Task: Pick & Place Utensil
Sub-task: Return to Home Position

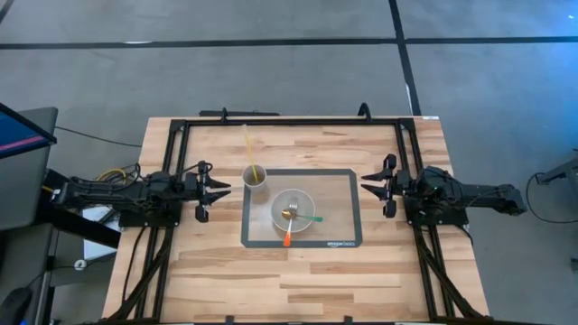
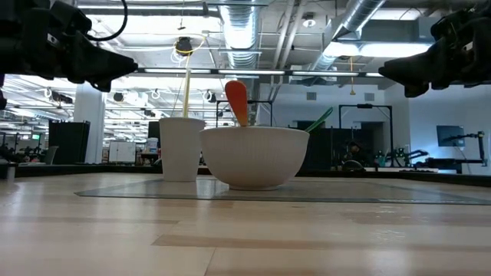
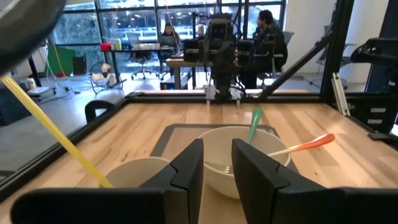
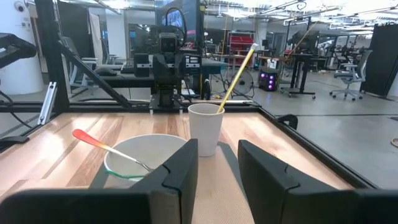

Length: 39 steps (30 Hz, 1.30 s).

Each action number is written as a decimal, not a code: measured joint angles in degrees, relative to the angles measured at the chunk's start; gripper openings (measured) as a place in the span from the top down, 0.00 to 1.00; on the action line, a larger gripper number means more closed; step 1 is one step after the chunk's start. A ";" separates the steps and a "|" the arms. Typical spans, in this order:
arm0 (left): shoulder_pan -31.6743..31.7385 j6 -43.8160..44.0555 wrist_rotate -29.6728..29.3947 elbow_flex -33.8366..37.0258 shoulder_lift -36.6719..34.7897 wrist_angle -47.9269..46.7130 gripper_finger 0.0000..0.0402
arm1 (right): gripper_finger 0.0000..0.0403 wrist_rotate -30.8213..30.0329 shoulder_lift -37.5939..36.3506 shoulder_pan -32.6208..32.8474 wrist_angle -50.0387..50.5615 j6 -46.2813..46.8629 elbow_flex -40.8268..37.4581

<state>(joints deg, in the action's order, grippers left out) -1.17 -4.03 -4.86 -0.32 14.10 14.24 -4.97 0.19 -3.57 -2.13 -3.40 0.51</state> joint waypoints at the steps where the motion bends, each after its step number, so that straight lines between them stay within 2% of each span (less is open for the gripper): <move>1: 0.00 0.00 0.00 0.00 0.28 0.00 0.79 | 0.73 0.00 0.00 0.00 0.00 0.00 0.00; 10: 0.00 0.00 0.00 0.00 2.16 0.16 0.79 | 0.73 0.02 0.00 0.00 0.00 0.00 0.00; 39: -0.02 0.00 0.02 -0.02 2.15 0.42 0.79 | 0.73 0.02 0.00 0.01 0.01 -0.01 0.00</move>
<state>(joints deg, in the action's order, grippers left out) -1.19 -4.03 -4.84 -0.34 16.25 14.66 -4.95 0.19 -3.56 -2.12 -3.41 0.51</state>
